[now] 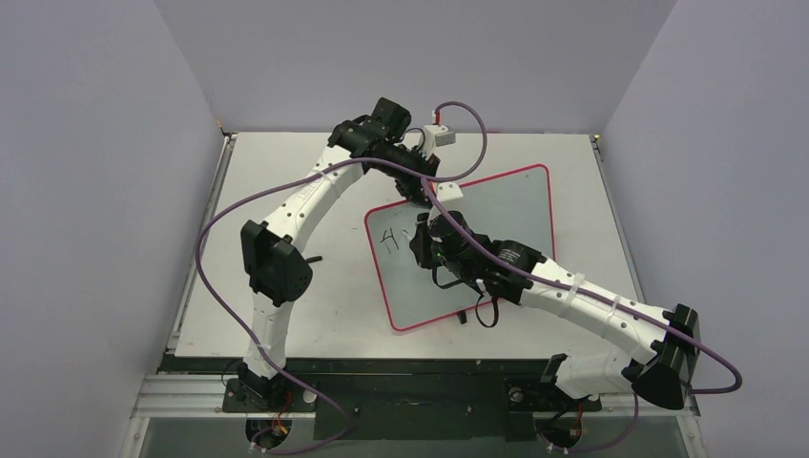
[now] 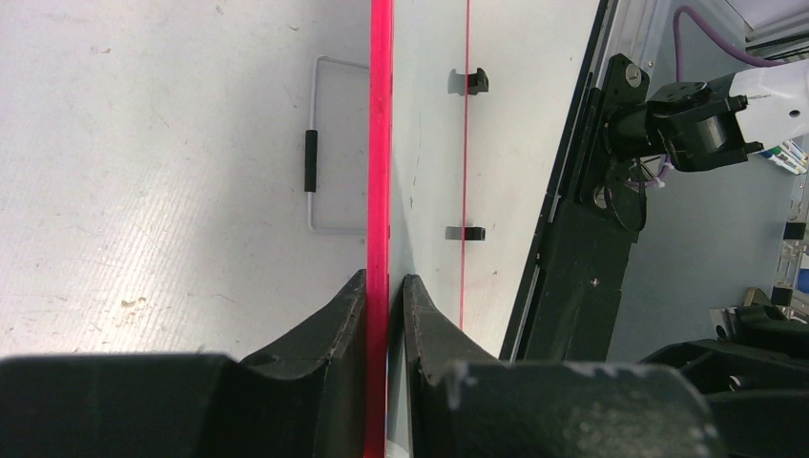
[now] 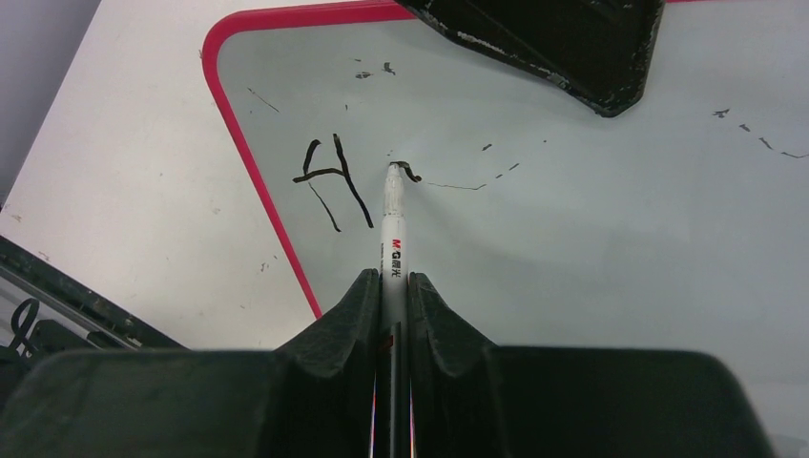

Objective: Write a sentence on the whiteboard

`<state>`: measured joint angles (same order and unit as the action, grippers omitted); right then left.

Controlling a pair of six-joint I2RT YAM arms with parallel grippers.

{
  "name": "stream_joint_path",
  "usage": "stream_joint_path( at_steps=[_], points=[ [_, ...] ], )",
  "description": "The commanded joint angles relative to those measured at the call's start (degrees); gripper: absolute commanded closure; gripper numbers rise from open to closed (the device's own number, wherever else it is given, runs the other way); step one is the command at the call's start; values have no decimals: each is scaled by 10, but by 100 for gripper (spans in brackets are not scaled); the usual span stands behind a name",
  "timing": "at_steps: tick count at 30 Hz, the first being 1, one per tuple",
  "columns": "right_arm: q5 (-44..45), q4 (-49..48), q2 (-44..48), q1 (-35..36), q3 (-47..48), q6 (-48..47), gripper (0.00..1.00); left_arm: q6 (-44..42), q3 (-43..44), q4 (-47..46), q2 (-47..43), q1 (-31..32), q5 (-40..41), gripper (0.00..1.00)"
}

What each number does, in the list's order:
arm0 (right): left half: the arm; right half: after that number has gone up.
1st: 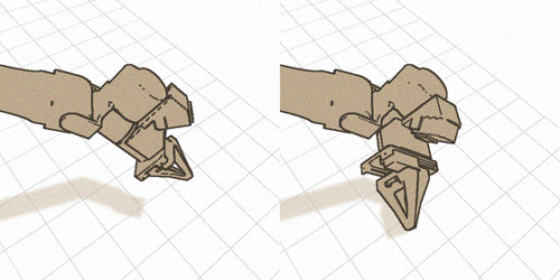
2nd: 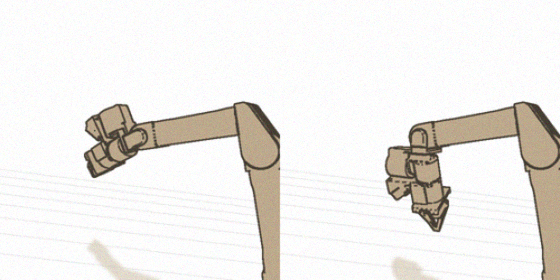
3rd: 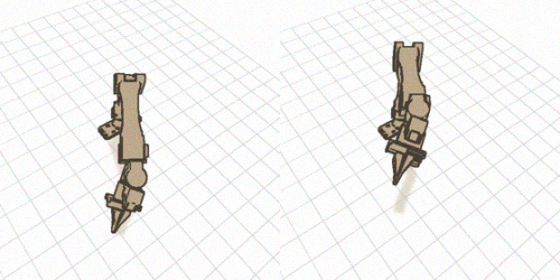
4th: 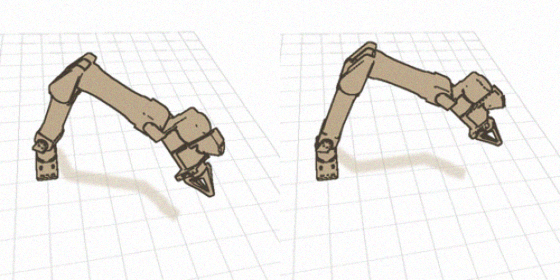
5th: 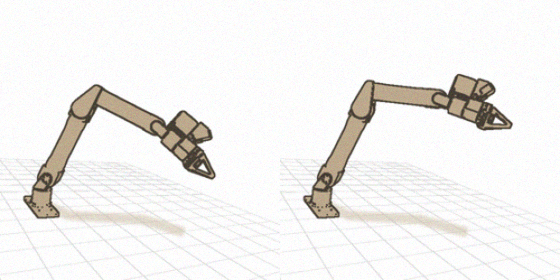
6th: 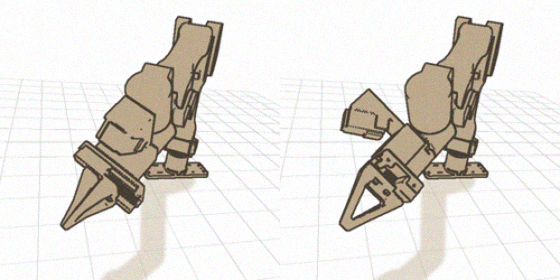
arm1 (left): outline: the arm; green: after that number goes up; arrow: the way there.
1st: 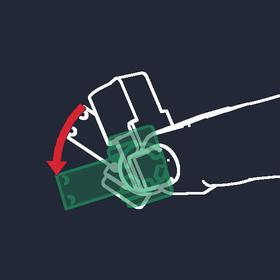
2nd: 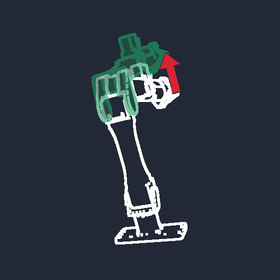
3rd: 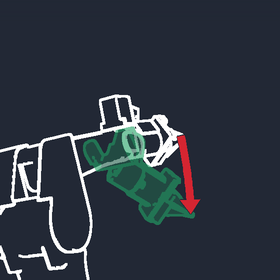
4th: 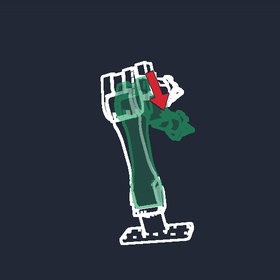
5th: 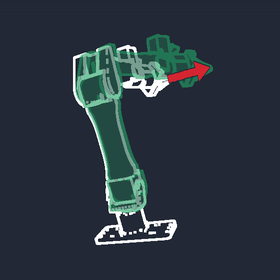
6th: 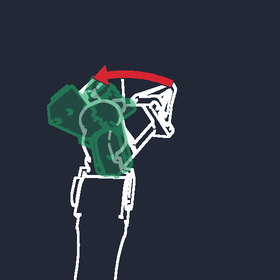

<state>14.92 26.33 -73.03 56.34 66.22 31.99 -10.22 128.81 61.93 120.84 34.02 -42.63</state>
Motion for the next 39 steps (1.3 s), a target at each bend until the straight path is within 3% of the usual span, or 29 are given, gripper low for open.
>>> stream_joint_path(
  at_steps=[1, 17, 39],
  points=[
    [-5, -23, -14, 4, 11, -4, 100, -20, 7, -18, -34, 9, -4, 100],
    [4, -11, 7, 6, -38, 6, 100, -21, 18, -16, -32, 9, -2, 100],
    [49, 14, -5, -20, 9, -6, 100, -23, 16, -14, -34, 11, -4, 100]
  ],
)
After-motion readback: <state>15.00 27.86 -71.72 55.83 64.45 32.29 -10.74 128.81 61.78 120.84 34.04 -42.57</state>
